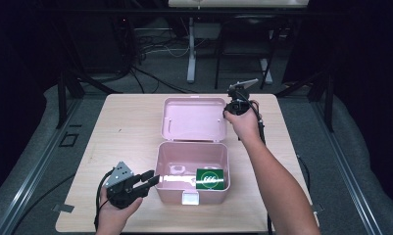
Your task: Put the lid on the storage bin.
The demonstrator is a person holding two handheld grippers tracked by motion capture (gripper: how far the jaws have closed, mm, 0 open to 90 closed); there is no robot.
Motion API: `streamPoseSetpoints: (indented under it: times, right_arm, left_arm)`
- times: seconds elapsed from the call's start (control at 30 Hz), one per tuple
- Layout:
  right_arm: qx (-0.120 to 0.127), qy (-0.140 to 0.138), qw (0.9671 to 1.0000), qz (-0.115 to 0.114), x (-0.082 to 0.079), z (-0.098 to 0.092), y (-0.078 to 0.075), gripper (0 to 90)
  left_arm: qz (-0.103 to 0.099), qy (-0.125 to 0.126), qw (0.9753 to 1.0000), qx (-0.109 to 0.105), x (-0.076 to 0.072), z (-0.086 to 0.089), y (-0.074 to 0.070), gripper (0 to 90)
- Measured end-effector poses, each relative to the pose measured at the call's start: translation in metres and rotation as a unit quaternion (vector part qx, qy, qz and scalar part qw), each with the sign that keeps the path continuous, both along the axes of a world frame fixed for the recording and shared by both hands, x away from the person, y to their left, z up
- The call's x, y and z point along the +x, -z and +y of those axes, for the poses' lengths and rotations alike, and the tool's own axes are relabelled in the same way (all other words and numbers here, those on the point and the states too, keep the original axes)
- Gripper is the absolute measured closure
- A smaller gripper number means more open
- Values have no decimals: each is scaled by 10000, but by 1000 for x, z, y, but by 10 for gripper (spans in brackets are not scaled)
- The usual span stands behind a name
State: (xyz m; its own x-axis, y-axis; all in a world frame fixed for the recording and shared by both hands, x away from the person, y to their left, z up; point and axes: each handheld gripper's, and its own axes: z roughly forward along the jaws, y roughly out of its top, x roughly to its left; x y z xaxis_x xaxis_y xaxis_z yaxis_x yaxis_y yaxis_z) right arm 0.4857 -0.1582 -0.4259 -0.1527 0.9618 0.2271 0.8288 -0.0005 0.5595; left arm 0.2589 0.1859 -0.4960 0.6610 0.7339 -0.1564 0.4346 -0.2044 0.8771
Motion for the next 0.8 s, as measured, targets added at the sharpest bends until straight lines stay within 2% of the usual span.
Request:
streamPoseSetpoints:
  times: [0.37,0.47,0.7,0.8]
  right_arm:
    - [87,-114,9993,-340,-15,-2,-16,878]
    - [38,-157,9988,-454,-20,-1,-20,878]
    - [26,-251,9974,-678,-31,-1,-28,878]
    - [19,-337,9957,-857,-41,-1,-32,878]
  left_arm:
    - [-12,-16,10000,-22,1,-1,0,695]
    - [-12,-16,10000,-23,1,-1,0,695]
    - [-6,-27,10000,2,0,-1,0,695]
    - [-10,-23,10000,9,0,-1,0,696]
